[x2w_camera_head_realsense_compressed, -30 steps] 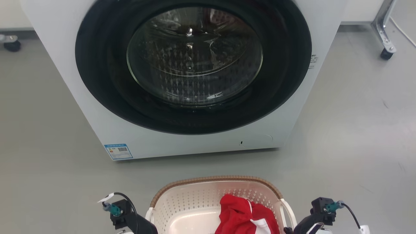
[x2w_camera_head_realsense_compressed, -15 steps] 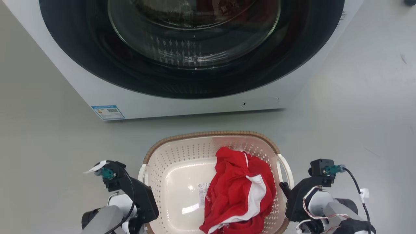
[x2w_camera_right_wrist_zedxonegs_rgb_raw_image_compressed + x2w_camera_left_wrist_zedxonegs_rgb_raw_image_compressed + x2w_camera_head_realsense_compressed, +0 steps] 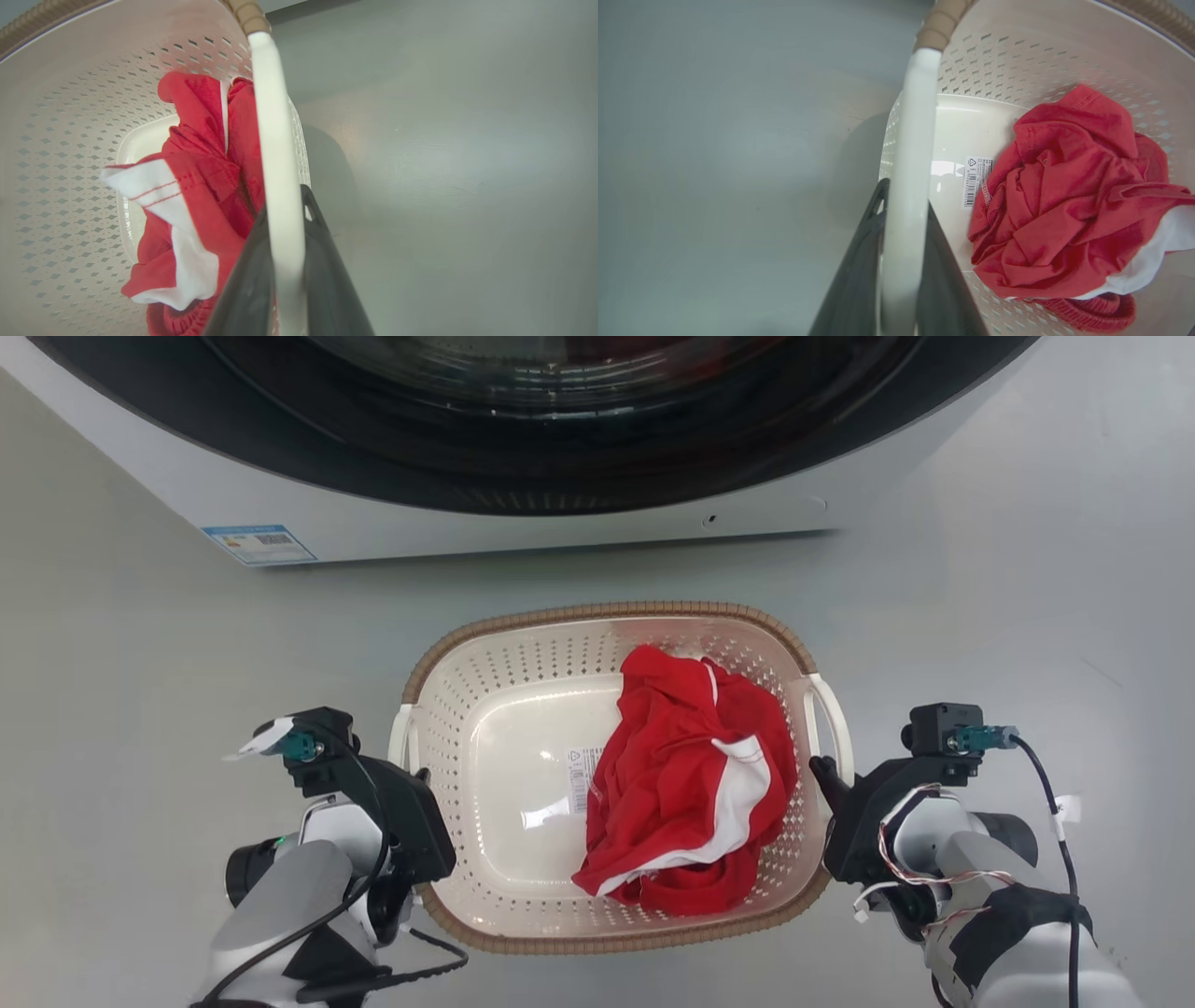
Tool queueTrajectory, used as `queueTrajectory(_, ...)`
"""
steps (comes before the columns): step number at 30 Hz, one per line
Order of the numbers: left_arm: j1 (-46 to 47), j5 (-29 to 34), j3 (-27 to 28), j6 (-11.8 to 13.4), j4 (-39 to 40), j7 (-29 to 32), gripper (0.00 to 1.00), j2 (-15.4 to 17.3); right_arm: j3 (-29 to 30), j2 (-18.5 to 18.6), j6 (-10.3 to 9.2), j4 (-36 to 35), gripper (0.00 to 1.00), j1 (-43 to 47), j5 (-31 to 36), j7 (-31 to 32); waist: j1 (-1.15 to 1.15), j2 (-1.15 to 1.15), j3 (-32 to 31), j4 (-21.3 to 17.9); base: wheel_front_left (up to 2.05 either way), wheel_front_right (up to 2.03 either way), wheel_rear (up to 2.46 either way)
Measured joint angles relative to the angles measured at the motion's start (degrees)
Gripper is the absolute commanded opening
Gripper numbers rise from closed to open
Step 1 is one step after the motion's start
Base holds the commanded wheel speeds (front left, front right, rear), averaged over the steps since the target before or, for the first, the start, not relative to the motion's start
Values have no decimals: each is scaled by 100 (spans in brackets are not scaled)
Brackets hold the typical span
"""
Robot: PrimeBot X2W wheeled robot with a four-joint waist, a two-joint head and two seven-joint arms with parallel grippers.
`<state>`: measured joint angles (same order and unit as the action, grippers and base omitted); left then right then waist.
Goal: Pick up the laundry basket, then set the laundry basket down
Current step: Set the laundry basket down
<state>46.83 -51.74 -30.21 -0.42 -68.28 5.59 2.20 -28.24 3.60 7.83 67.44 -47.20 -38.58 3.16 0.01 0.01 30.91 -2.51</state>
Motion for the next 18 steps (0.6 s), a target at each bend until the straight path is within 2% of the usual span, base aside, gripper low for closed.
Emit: queueTrajectory(18,809,250,-34,129,30,-442,0,-1,35,81,0,-14,0,-786,57,-357,0,0,1181,34,0,0,0)
